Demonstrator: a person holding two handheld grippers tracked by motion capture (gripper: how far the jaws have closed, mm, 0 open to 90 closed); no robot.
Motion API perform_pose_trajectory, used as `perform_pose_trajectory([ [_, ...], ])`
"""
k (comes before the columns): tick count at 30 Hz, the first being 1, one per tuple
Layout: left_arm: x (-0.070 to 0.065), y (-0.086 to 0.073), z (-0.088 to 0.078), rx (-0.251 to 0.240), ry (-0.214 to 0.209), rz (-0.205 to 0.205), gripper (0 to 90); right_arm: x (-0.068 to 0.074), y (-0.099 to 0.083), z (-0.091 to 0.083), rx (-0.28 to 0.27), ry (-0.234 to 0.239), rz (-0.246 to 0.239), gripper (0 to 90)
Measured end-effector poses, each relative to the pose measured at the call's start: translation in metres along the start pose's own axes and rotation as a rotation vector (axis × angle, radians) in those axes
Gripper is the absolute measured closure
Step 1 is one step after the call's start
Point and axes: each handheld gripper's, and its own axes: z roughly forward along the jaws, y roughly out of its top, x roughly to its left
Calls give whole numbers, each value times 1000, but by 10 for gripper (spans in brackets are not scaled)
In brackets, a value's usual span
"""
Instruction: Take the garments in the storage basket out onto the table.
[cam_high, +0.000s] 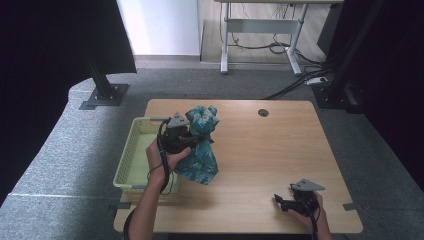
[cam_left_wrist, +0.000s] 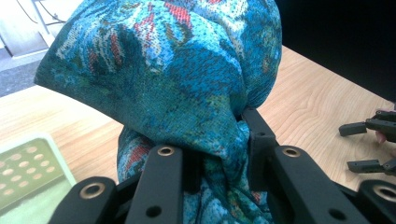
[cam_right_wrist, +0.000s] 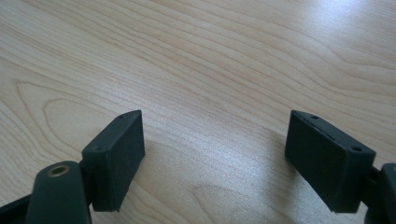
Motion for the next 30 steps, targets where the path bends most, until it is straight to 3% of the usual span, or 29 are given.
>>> perform_pose_trajectory([
  [30,-20,8,20,7,-41,30,726,0,0,0,0,0,1,192],
])
